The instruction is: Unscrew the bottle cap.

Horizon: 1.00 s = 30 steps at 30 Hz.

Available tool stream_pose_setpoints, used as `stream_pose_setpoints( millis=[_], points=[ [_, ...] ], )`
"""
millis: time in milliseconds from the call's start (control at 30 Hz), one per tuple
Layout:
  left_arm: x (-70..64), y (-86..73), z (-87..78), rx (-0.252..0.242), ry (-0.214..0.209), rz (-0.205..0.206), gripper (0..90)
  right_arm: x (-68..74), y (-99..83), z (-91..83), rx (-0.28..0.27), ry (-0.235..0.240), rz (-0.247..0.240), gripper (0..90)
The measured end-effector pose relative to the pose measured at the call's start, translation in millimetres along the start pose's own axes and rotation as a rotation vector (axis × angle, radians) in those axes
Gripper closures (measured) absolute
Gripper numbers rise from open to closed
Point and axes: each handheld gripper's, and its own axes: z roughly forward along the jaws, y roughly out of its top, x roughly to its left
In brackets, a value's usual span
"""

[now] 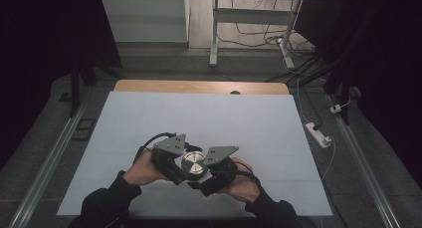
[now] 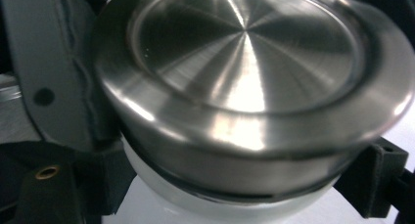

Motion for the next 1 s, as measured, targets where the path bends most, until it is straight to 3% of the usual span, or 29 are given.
stream_pose_setpoints(
  millis=[33, 67, 100, 167, 300, 467, 567, 633, 700, 733, 800, 833, 933, 967, 1000],
  points=[
    [-1.4, 1.8, 3.9, -0.006, 0.057, -0.046, 19.4, -2.1, -0.7, -0.3, -0.005, -0.033, 0.026, 15.1],
    [-1.4, 1.8, 3.9, -0.006, 0.057, -0.046, 19.4, -2.1, -0.7, -0.3, -0.005, -0.033, 0.026, 15.1],
    [-3.1, 3.8, 7.9, -0.01, 0.116, -0.086, 19.5, -5.3, -1.9, -0.3, -0.006, -0.069, 0.045, 15.1],
    [-4.3, 5.4, 10.7, -0.023, 0.157, -0.124, 19.5, -7.2, -2.6, -0.5, -0.006, -0.101, 0.068, 15.1],
    [-4.8, 7.1, 11.0, -0.034, 0.188, -0.167, 19.6, -9.9, -2.9, -1.7, -0.018, -0.13, 0.082, 15.2],
    [-8.5, 8.7, 12.6, -0.044, 0.222, -0.181, 19.7, -10.1, -3.0, -3.0, -0.025, -0.139, 0.078, 15.2],
    [-11.2, 10.6, 14.8, -0.054, 0.26, -0.209, 19.6, -10.2, -2.9, -3.6, -0.032, -0.153, 0.085, 15.2],
    [-10.2, 11.3, 15.1, -0.052, 0.249, -0.21, 19.3, -10.2, -3.3, -3.5, -0.034, -0.162, 0.083, 15.2],
    [-6.3, 10.5, 12.0, -0.064, 0.204, -0.214, 18.2, -9.6, -3.6, -3.9, -0.039, -0.162, 0.084, 15.2],
    [-3.7, 10.1, 9.4, -0.08, 0.173, -0.222, 15.0, -9.5, -3.8, -3.9, -0.045, -0.162, 0.08, 15.2],
    [-0.5, 9.7, 2.4, -0.097, 0.15, -0.219, 8.9, -9.9, -4.2, -4.5, -0.053, -0.152, 0.082, 15.2],
    [1.4, 9.1, -1.7, -0.096, 0.129, -0.204, 8.3, -10.1, -4.2, -4.9, -0.057, -0.147, 0.085, 15.2],
    [4.9, 7.2, -9.6, -0.077, 0.12, -0.176, 5.5, -11.0, -3.9, -6.7, -0.066, -0.118, 0.078, 15.2],
    [8.4, 3.1, -16.7, -0.064, 0.067, -0.124, 5.1, -11.2, -3.7, -7.2, -0.065, -0.097, 0.074, 15.2],
    [9.6, 1.0, -19.3, -0.06, 0.05, -0.099, 5.5, -10.8, -3.5, -7.3, -0.064, -0.081, 0.072, 15.2]
  ],
)
